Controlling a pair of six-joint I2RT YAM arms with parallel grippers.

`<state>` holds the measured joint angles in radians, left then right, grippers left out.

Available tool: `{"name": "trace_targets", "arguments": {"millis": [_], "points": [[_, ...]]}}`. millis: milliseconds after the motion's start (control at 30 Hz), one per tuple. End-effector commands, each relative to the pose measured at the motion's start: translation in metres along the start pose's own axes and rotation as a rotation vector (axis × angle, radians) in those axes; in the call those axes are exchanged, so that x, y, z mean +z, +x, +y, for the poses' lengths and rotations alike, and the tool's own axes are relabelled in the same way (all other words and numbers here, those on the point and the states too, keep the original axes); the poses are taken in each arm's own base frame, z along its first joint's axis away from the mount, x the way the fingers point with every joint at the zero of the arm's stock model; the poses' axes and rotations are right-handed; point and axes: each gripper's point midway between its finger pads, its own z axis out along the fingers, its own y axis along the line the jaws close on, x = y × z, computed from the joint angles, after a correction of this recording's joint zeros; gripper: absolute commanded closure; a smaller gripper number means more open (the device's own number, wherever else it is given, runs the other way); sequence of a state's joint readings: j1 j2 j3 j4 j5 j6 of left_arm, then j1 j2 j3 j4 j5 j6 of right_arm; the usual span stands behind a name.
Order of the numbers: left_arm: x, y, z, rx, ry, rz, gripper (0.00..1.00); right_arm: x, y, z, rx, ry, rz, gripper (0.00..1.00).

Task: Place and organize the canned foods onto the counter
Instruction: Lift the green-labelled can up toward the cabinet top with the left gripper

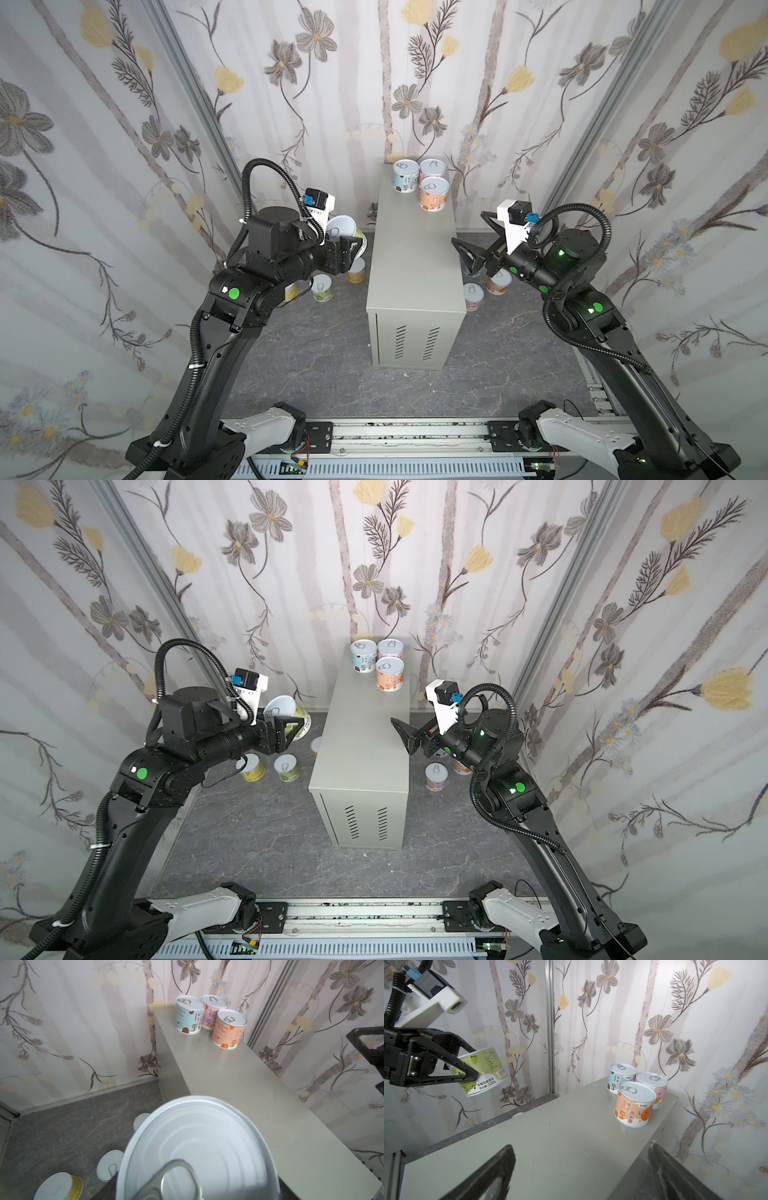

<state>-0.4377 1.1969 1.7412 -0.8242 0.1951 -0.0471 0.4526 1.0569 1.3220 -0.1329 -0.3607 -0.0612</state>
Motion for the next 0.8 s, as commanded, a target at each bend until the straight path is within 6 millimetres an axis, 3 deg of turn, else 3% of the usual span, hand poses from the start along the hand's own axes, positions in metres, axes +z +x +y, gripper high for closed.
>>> {"name": "trace_targets", "arguments": {"millis": [0, 133, 767], "points": [[0.000, -0.005, -0.008, 0.042, 0.045, -0.012, 0.49, -0.002, -0.006, 0.015, -0.025, -0.055, -0.010, 0.00], [0.011, 0.004, -0.009, 0.053, 0.060, 0.036, 0.50, -0.003, -0.006, 0.026, -0.037, -0.091, -0.016, 0.00], [0.063, 0.012, -0.029, 0.117, 0.100, 0.109, 0.53, -0.012, 0.000, 0.057, -0.021, -0.189, -0.016, 0.00]]}}
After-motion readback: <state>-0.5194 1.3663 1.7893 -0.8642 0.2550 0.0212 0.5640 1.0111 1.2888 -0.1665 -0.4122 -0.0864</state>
